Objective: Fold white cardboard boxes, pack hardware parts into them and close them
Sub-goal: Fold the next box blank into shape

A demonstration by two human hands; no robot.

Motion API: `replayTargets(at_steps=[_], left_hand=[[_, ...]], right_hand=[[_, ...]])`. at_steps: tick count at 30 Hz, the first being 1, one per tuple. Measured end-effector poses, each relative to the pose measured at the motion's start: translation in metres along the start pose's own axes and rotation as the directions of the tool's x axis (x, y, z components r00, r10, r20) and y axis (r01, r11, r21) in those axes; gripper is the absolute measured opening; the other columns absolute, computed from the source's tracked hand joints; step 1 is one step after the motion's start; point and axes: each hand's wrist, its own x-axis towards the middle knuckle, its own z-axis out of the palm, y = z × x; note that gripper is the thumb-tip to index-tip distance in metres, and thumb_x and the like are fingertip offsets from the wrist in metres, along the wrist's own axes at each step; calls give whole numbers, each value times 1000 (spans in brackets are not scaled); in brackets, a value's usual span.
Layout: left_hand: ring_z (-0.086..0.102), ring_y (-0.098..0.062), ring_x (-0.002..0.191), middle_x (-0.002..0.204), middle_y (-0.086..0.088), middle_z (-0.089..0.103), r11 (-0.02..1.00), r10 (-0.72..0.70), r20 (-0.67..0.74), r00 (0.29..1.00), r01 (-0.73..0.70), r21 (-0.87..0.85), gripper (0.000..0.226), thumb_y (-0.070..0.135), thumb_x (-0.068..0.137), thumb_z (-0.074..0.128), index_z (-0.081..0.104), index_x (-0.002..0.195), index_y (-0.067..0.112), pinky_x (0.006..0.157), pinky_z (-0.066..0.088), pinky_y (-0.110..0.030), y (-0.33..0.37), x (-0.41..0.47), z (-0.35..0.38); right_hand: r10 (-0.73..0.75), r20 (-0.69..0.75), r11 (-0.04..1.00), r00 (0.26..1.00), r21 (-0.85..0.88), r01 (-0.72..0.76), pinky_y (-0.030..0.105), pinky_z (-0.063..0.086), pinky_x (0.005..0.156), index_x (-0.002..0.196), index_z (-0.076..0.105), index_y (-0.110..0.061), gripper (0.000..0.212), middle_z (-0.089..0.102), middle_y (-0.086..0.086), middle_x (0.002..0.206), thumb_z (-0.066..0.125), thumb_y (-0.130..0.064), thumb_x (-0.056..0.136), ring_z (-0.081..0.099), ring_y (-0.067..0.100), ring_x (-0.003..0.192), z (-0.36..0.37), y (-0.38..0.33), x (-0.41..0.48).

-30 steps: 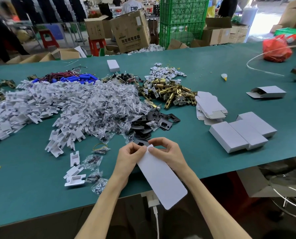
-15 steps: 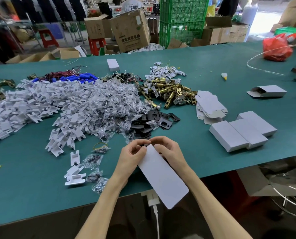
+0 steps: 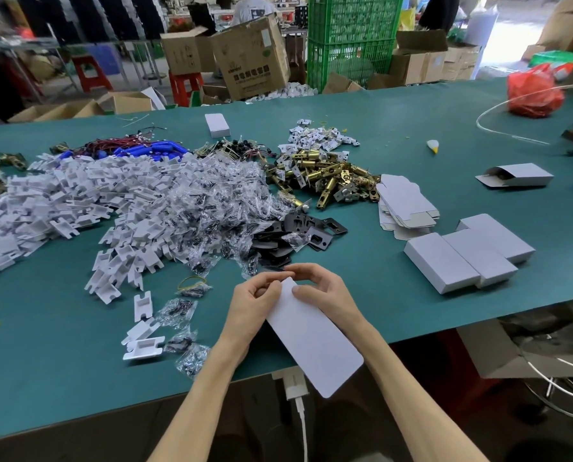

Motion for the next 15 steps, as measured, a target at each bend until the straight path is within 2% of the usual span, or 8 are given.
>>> replayTargets(at_steps=[3, 6, 15], left_hand=[[62, -13, 78, 95, -3, 78, 1000, -1, 8, 1000, 1, -23, 18, 15, 101, 65, 81, 101, 24, 69, 49, -27, 0, 0, -1], [62, -11, 78, 90, -2, 76, 1000, -12, 10, 1000, 12, -23, 7, 23, 97, 73, 80, 98, 22, 69, 49, -26, 2, 1, -1], [67, -15, 82, 99, -5, 78, 996, -77, -2, 997, 76, -38, 9, 25, 96, 73, 80, 92, 21, 73, 53, -30, 1, 5, 1]], right_hand=[[11, 6, 1000, 1000, 28, -11, 31, 57, 74, 122, 67, -12, 41, 72, 5, 115, 70, -19, 81, 71, 20, 92, 1, 1, -1], [20, 24, 999, 1000, 27, -21, 39, 58, 72, 122, 66, -13, 41, 72, 7, 115, 72, -20, 82, 70, 25, 86, 1, 1, -1], [20, 19, 999, 1000, 26, -21, 46, 55, 71, 122, 66, -13, 40, 71, 8, 116, 74, -19, 83, 66, 31, 81, 2, 3, -1]])
